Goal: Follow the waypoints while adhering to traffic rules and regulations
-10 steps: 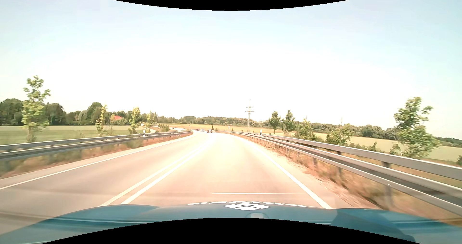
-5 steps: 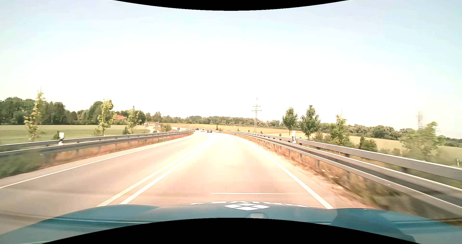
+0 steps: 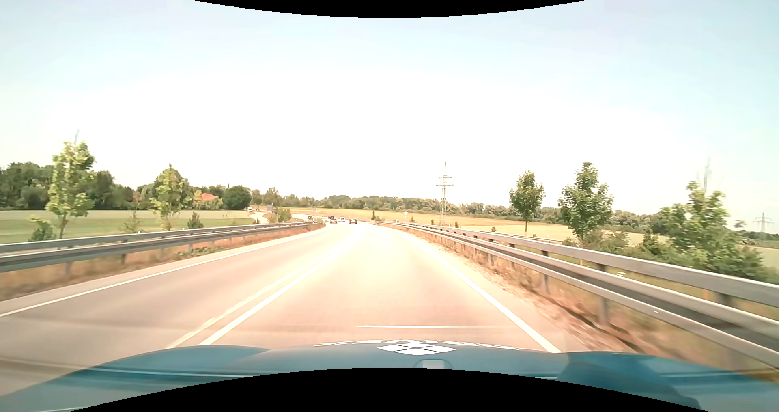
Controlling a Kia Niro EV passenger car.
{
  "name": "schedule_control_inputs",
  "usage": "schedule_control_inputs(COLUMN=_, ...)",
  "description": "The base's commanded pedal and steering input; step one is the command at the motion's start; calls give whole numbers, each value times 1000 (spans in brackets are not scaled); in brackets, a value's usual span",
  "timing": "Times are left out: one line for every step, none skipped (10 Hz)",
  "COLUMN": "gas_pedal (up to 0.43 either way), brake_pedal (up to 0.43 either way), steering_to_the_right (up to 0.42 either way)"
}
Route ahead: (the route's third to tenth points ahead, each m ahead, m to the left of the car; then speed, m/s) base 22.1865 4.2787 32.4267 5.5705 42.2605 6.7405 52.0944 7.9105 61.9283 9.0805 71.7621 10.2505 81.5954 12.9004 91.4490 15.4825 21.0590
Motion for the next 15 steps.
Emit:
schedule_control_inputs(gas_pedal=130, brake_pedal=0, steering_to_the_right=-16)
schedule_control_inputs(gas_pedal=130, brake_pedal=0, steering_to_the_right=-16)
schedule_control_inputs(gas_pedal=130, brake_pedal=0, steering_to_the_right=-16)
schedule_control_inputs(gas_pedal=118, brake_pedal=0, steering_to_the_right=-16)
schedule_control_inputs(gas_pedal=118, brake_pedal=0, steering_to_the_right=-16)
schedule_control_inputs(gas_pedal=118, brake_pedal=0, steering_to_the_right=-16)
schedule_control_inputs(gas_pedal=118, brake_pedal=0, steering_to_the_right=-16)
schedule_control_inputs(gas_pedal=118, brake_pedal=0, steering_to_the_right=-16)
schedule_control_inputs(gas_pedal=118, brake_pedal=0, steering_to_the_right=-16)
schedule_control_inputs(gas_pedal=118, brake_pedal=0, steering_to_the_right=-16)
schedule_control_inputs(gas_pedal=118, brake_pedal=0, steering_to_the_right=-17)
schedule_control_inputs(gas_pedal=118, brake_pedal=0, steering_to_the_right=-18)
schedule_control_inputs(gas_pedal=118, brake_pedal=0, steering_to_the_right=-18)
schedule_control_inputs(gas_pedal=118, brake_pedal=0, steering_to_the_right=-17)
schedule_control_inputs(gas_pedal=118, brake_pedal=0, steering_to_the_right=-17)
